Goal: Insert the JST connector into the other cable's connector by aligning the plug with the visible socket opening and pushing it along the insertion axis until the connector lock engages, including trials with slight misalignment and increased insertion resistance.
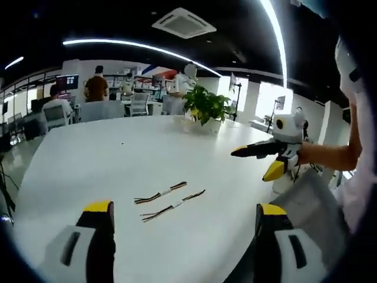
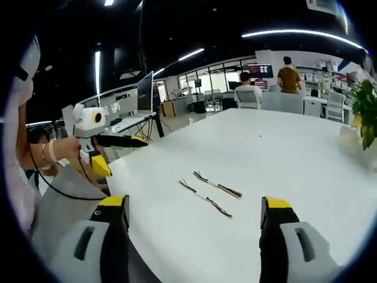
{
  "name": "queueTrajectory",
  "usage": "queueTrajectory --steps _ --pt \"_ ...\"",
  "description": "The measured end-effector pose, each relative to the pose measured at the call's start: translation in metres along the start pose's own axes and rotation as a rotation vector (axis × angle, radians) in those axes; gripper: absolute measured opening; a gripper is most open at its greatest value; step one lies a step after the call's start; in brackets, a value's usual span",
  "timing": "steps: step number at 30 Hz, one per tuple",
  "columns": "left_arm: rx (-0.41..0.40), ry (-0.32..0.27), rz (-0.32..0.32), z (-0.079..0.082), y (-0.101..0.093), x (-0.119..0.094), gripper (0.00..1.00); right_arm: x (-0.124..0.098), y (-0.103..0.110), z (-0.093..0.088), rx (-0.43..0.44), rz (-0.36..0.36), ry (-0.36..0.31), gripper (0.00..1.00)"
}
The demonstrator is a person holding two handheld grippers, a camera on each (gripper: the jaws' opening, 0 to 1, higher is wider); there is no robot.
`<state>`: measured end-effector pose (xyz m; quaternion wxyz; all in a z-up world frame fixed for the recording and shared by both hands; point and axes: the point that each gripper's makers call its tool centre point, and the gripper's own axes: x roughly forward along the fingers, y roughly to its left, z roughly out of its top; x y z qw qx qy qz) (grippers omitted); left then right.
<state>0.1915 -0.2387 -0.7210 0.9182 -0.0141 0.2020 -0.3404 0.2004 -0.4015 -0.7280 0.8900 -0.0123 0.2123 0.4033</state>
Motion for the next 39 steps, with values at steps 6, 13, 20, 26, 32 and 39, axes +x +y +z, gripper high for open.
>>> queueTrajectory --steps 6,13,20,26,32,39 --pt "0.005 -0.009 0.036 0.003 -0.002 -0.009 0.99 -0.007 0.009 0.005 -0.001 -0.023 -0.026 0.95" --pt "0.075 0.032 0.04 -0.003 -0.006 -0.011 0.99 -0.011 0.013 -0.001 0.016 -0.052 -0.026 0.97" --pt "0.053 0.055 0.039 -0.016 -0.013 -0.012 0.99 -0.014 0.017 -0.016 0.049 -0.077 0.025 0.99" --pt "0.077 0.091 0.053 -0.031 -0.012 -0.014 0.99 -0.014 0.015 -0.015 0.029 -0.095 0.02 0.99" --pt "0.066 0.09 0.051 -0.035 -0.015 -0.017 0.99 -0.013 0.021 -0.017 0.011 -0.082 0.029 0.99" --pt "0.087 0.138 0.068 -0.048 -0.015 -0.023 0.99 -0.013 0.022 -0.018 0.011 -0.07 0.03 0.98"
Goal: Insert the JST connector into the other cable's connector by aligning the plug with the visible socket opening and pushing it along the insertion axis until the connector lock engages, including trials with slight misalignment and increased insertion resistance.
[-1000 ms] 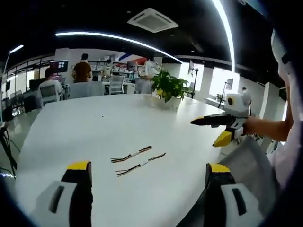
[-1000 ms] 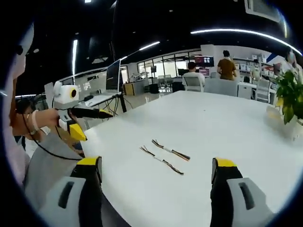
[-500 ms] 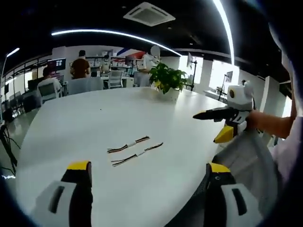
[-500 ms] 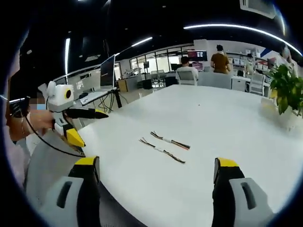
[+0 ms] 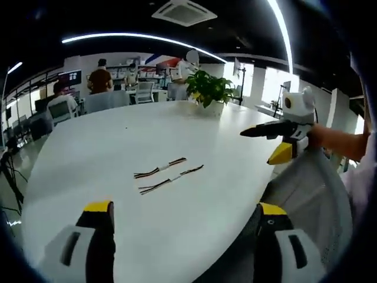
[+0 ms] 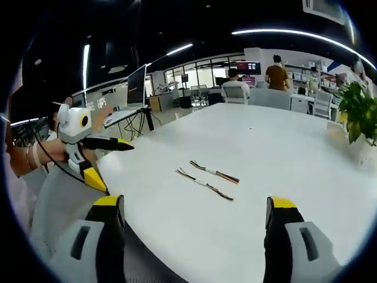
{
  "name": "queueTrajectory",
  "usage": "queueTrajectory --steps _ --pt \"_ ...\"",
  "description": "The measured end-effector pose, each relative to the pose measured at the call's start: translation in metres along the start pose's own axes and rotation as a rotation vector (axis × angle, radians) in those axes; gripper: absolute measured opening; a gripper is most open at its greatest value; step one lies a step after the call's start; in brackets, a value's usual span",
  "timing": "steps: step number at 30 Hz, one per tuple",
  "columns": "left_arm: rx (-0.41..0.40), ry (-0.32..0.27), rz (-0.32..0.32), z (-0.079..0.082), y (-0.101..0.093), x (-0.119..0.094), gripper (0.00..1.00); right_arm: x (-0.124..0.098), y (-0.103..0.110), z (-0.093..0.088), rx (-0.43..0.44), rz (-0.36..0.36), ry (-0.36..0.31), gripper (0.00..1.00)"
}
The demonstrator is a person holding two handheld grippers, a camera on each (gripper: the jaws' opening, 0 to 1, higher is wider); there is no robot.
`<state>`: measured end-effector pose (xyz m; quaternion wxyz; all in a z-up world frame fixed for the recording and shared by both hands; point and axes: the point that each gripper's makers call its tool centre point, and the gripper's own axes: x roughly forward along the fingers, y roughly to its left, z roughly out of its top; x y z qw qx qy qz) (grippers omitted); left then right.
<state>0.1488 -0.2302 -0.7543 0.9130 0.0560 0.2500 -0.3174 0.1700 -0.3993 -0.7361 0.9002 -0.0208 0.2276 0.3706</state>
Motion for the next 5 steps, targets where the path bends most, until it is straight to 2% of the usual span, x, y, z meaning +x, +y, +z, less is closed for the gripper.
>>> queueTrajectory --steps 2,5 --pt "0.014 -0.011 0.02 0.002 0.0031 -0.0018 0.99 0.0005 0.0012 -0.0005 -0.001 0.007 0.001 0.98" --pt "-0.011 -0.02 0.031 0.0014 0.0057 -0.005 0.99 0.0006 0.002 -0.004 0.004 0.014 0.014 0.98"
